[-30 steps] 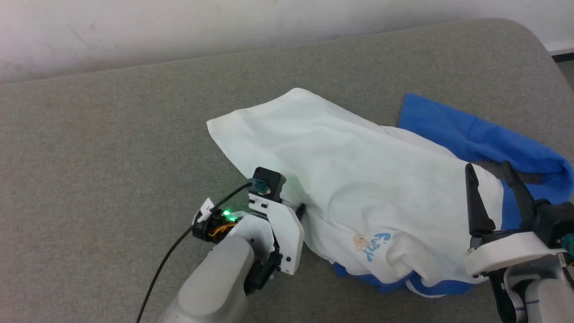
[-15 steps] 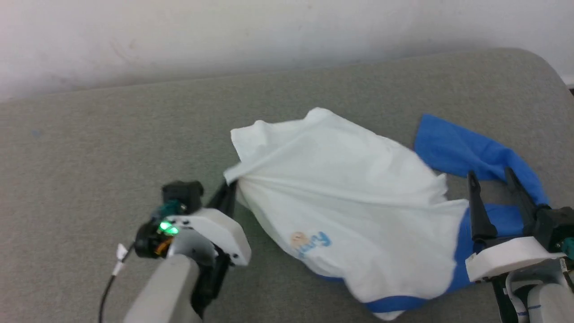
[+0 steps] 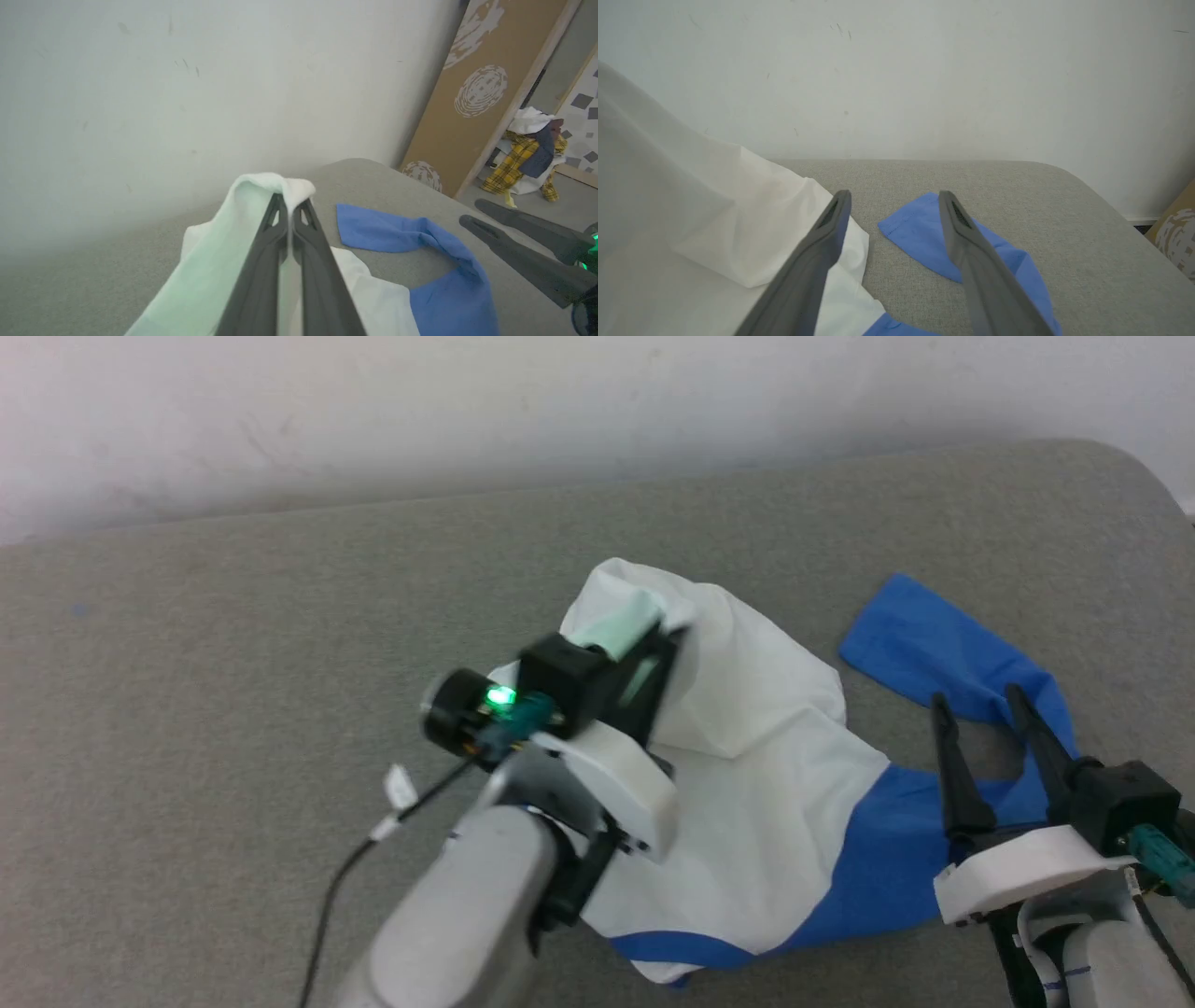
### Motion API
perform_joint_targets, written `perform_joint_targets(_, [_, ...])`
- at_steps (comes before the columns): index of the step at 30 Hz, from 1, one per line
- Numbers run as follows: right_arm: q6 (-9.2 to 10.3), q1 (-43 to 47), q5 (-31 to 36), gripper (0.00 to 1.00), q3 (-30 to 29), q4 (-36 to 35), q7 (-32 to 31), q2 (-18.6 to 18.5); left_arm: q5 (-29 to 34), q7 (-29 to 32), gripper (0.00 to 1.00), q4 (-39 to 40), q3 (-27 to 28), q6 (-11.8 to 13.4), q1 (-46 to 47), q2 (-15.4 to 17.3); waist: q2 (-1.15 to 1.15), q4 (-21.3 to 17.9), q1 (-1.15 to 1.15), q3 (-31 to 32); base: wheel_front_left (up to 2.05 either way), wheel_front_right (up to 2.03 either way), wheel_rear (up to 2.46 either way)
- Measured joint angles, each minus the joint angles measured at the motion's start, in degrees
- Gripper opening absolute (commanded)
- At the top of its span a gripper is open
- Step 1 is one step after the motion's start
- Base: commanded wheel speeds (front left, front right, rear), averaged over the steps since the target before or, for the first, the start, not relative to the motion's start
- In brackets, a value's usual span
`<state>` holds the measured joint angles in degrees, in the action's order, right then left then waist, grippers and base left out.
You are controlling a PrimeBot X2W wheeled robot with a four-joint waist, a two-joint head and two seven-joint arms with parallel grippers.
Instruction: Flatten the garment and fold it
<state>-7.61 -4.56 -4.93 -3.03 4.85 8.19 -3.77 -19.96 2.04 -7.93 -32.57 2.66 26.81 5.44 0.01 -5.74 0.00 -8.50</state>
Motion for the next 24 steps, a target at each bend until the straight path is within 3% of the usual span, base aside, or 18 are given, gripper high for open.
perform_joint_targets(3, [0.00,-0.59,-0.16,1.00,0.93,0.82,0.18,0.21,-0.31,-0.55,0.00,-6.89,-4.14,-1.62,0.73,-1.82,0.00,-1.73,0.00,-0.80,0.00,0.00,0.00])
perform_joint_targets(11, [0.00,-1.01,-0.18,1.00,0.52,2.72,0.99,0.44,-4.81,3.03,0.00,-21.48,-17.12,-5.97,0.62,-2.38,0.00,-4.94,0.00,-3.07,0.00,0.00,0.00])
perform_joint_targets(12, [0.00,-1.01,-0.18,1.00,0.32,2.90,1.00,0.47,-5.58,3.59,0.14,-22.36,-18.45,-6.16,0.58,-2.40,0.00,-5.05,0.00,-3.21,0.00,0.00,0.00])
perform_joint_targets(14, [0.00,-0.99,-0.18,1.00,-0.14,3.28,0.99,0.48,-6.60,3.21,1.00,-23.20,-19.95,-6.05,0.57,-2.46,0.00,-4.89,0.00,-3.23,0.00,0.00,0.00])
perform_joint_targets(19, [0.00,-0.92,-0.09,1.00,-0.57,3.80,0.90,0.56,-8.35,-0.66,1.00,-22.78,-21.21,-3.83,0.68,-2.47,0.00,-3.65,0.00,-2.25,0.00,0.00,0.00])
perform_joint_targets(24, [0.00,0.07,-0.07,1.00,-1.46,3.78,0.41,0.60,-9.01,-3.53,1.00,-16.66,-19.18,-0.66,0.58,-1.89,0.00,-1.35,0.00,0.06,0.00,0.00,0.00])
